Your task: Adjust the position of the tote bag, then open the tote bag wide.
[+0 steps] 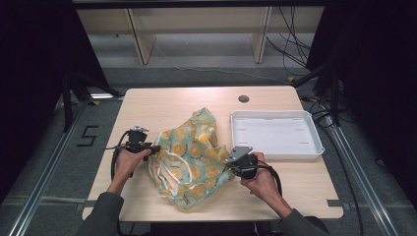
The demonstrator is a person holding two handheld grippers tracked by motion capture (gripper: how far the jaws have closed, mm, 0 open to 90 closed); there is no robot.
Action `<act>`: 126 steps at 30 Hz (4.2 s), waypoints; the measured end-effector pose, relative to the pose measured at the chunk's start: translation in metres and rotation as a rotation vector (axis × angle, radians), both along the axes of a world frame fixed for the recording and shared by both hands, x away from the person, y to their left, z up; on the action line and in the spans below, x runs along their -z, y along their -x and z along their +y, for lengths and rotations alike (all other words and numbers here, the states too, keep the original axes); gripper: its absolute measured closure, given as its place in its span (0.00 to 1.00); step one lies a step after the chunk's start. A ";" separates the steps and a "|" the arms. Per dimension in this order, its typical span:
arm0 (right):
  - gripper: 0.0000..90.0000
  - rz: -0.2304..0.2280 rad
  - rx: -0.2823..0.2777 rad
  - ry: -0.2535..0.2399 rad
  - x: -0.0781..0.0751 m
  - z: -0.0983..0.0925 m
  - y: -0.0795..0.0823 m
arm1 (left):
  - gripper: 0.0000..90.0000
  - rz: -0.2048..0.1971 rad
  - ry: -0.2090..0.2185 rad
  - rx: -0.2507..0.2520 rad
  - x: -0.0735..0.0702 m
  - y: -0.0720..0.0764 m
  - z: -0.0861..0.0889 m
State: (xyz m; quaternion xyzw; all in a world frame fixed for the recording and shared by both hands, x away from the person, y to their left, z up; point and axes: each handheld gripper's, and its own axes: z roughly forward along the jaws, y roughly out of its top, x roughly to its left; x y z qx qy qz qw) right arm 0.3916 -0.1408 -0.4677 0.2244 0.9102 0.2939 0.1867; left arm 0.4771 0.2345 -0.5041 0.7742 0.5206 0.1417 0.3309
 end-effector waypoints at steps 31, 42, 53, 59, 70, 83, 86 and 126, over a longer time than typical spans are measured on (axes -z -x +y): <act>1.00 -0.169 0.078 0.023 -0.039 0.013 -0.059 | 0.99 -0.062 0.063 0.298 0.007 0.163 -0.008; 0.92 -0.114 0.074 0.050 -0.023 -0.002 -0.048 | 0.99 -0.056 0.091 0.360 0.006 0.187 -0.034; 0.52 -0.119 -0.058 -0.184 -0.058 -0.007 0.009 | 0.62 -0.162 0.173 0.251 -0.018 0.193 -0.024; 0.51 -0.027 -0.166 -0.229 -0.048 0.002 0.034 | 0.51 -0.229 0.214 0.174 -0.032 0.193 -0.007; 0.45 0.053 -0.328 -0.151 -0.016 0.011 0.057 | 0.45 -0.234 0.241 0.069 -0.026 0.188 0.020; 0.41 0.059 -0.347 -0.045 0.004 -0.004 0.058 | 0.43 -0.206 0.195 0.040 -0.018 0.184 0.027; 0.40 0.068 -0.349 -0.030 0.006 -0.002 0.060 | 0.43 -0.210 0.195 0.048 -0.018 0.183 0.028; 1.00 -0.046 -0.248 -0.257 -0.051 0.010 0.006 | 0.28 -0.172 0.154 0.388 -0.023 0.207 -0.061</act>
